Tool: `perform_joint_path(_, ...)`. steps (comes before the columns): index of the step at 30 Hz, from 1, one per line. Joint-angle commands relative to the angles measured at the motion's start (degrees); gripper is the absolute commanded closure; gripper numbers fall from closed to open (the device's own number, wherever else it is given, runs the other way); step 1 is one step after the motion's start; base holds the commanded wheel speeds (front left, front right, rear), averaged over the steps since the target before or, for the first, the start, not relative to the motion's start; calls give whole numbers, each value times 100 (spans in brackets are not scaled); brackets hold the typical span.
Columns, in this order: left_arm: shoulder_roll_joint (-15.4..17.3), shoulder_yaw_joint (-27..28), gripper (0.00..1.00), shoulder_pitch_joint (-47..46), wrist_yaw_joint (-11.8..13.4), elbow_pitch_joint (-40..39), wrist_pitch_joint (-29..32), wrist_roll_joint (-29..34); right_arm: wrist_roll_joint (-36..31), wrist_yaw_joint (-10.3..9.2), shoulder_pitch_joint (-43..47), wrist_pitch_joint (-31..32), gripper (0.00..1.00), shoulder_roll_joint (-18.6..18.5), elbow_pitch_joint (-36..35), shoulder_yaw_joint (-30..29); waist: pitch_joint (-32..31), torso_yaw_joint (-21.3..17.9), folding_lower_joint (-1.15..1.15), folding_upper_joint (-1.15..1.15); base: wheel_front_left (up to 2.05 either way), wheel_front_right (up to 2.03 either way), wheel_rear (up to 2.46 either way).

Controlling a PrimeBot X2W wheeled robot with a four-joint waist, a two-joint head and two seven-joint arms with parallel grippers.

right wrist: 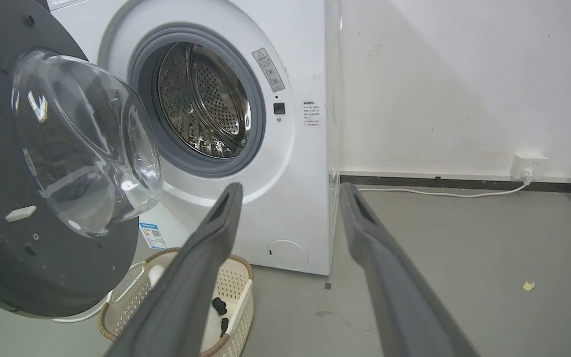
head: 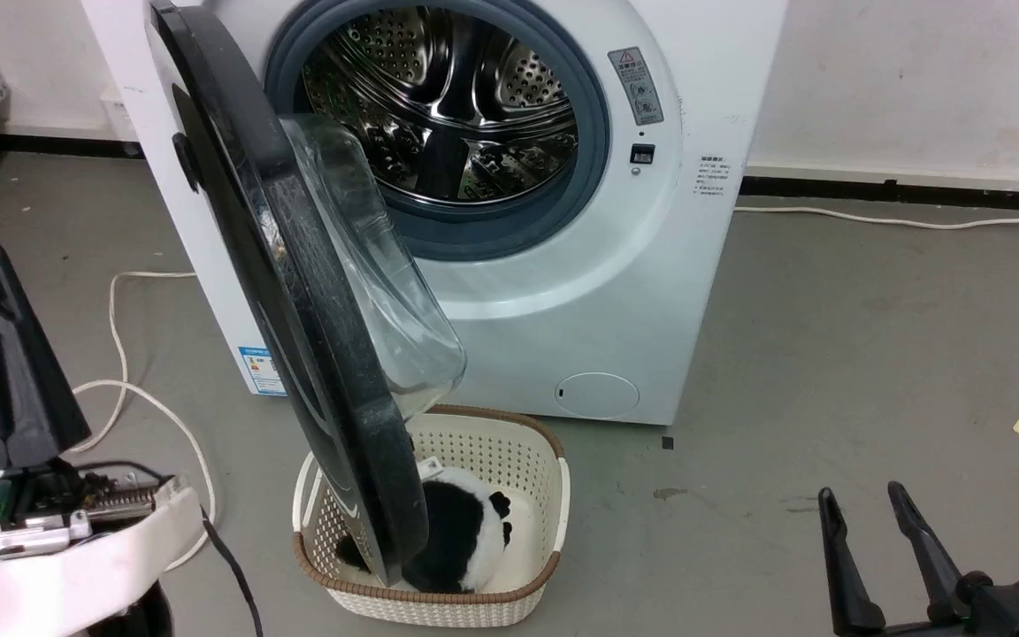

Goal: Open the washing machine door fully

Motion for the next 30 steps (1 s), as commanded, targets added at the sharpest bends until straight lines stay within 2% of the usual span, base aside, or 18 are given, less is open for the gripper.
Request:
perform_joint_path(1, 6, -35, 100, -83, -54, -96, -29, -4, 37, 6, -49, -26, 0, 25, 6, 20, 5, -11, 0, 0, 0, 0, 0)
perform_joint_path(8, -4, -636, 100, 35, -289, -21, -29, -67, 136, 6, -73, -26, 0, 25, 43, 66, 74, -70, 0, 0, 0, 0, 0)
perform_joint_path(10, -6, -921, 100, 159, -335, 159, 35, -3, 167, 6, -89, -26, 0, 25, 49, 68, 105, -88, 0, 0, 0, 0, 0)
perform_joint_path(14, 66, -1605, 100, 385, -455, 601, 262, 520, 189, 6, -114, -26, 0, 25, 72, 57, 154, -117, 0, 0, 0, 0, 0)
perform_joint_path(18, 31, -2155, 100, 574, -509, 1077, 424, 493, 203, 6, -154, -26, 0, 25, 103, 3, 202, -131, 0, 0, 0, 0, 0)
perform_joint_path(24, 1, -2484, 100, 595, -446, 1940, 665, 215, 221, 6, -215, -26, 0, 25, 146, 6, 252, -156, 0, 0, 0, 0, 0)
perform_joint_path(30, -10, -2422, 100, 417, -198, 2719, 811, -22, 244, 6, -244, -26, 0, 25, 179, 69, 304, -194, 0, 0, 0, 0, 0)
